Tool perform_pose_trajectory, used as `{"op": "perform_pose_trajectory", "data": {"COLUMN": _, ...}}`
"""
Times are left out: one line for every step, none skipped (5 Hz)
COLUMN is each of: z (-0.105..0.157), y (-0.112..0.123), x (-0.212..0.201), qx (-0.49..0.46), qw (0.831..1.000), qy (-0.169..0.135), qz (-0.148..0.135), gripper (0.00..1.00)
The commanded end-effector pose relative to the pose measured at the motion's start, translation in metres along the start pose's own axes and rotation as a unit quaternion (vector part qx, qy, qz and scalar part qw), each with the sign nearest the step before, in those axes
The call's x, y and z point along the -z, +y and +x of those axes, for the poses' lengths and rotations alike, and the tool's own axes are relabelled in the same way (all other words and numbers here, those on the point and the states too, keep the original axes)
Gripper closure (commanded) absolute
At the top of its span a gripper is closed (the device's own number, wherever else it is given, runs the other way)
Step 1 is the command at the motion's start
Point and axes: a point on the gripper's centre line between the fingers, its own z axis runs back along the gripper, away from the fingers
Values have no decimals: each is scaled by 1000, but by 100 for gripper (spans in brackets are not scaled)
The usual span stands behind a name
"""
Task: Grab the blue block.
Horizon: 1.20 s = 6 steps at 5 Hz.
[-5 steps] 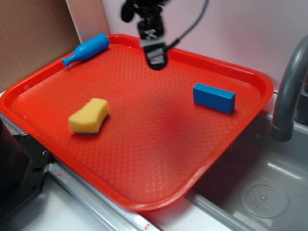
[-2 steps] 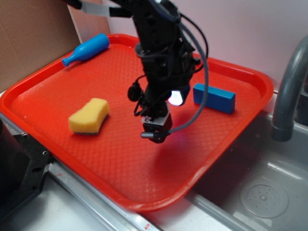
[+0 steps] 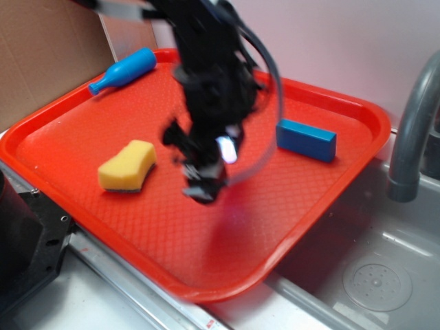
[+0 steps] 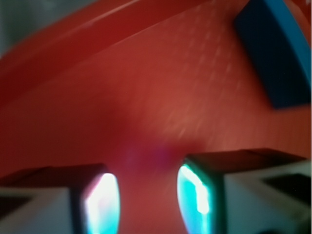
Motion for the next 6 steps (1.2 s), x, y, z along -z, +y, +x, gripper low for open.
{"op": "perform_pose_trajectory", "data": {"z": 9, "y": -20, "x": -37, "qx": 7, "qw": 999, "qy": -49, "qz": 20, "gripper": 0}}
{"op": "perform_pose_trajectory", "data": {"z": 7, "y": -25, "x": -20, "qx": 49, "qw": 997, "qy": -42, "qz": 47, "gripper": 0}}
{"op": "perform_pose_trajectory", "data": {"z": 5, "y": -23, "x": -15, "qx": 51, "qw": 997, "qy": -27, "qz": 52, "gripper": 0}}
{"op": "perform_pose_trajectory", "data": {"z": 12, "y": -35, "x": -14, "qx": 22, "qw": 999, "qy": -25, "qz": 40, "gripper": 0}}
{"op": "perform_pose_trajectory", "data": {"z": 12, "y": -35, "x": -14, "qx": 22, "qw": 999, "qy": -25, "qz": 40, "gripper": 0}}
{"op": "perform_pose_trajectory", "data": {"z": 12, "y": -35, "x": -14, "qx": 22, "qw": 999, "qy": -25, "qz": 40, "gripper": 0}}
